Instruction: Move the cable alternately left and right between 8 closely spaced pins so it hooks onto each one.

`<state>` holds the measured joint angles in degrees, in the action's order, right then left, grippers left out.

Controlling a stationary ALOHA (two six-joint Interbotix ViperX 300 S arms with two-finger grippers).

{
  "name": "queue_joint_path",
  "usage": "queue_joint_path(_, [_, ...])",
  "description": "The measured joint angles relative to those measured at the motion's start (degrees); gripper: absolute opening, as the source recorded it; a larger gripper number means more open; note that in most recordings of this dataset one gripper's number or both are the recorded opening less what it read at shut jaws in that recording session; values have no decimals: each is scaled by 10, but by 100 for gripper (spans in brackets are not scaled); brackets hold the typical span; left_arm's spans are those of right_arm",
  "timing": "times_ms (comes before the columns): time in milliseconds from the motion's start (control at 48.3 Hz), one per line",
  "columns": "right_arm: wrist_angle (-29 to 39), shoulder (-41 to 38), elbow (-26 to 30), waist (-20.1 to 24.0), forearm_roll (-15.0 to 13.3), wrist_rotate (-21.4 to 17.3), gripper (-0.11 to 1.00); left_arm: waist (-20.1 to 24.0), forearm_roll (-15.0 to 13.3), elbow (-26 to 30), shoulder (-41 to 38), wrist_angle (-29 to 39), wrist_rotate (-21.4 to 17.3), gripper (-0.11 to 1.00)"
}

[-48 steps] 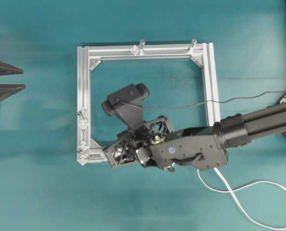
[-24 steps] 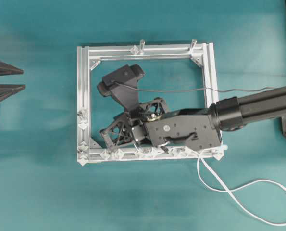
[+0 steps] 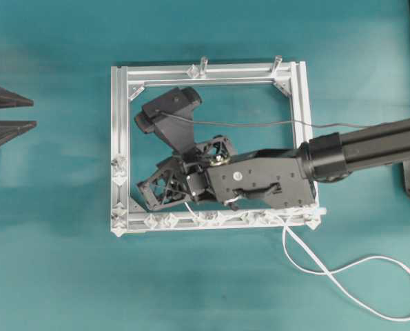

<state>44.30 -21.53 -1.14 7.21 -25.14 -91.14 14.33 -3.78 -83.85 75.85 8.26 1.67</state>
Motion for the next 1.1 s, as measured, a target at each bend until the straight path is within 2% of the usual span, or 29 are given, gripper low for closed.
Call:
queue_joint_path(248, [-23, -14, 7, -6, 1, 0, 13, 0, -1, 0, 0, 0, 0, 52])
queue_joint_path(621, [-24, -46, 53, -9, 0, 2, 13, 0, 0, 0, 0, 0, 0, 52])
queue_joint_path(890, [-23, -69, 97, -15, 1, 17, 13, 0, -1, 0, 0, 0, 0, 53])
queue_joint_path(1097, [-23, -76, 108, -15, 11, 18, 13, 0, 0, 1, 0, 0, 0, 52])
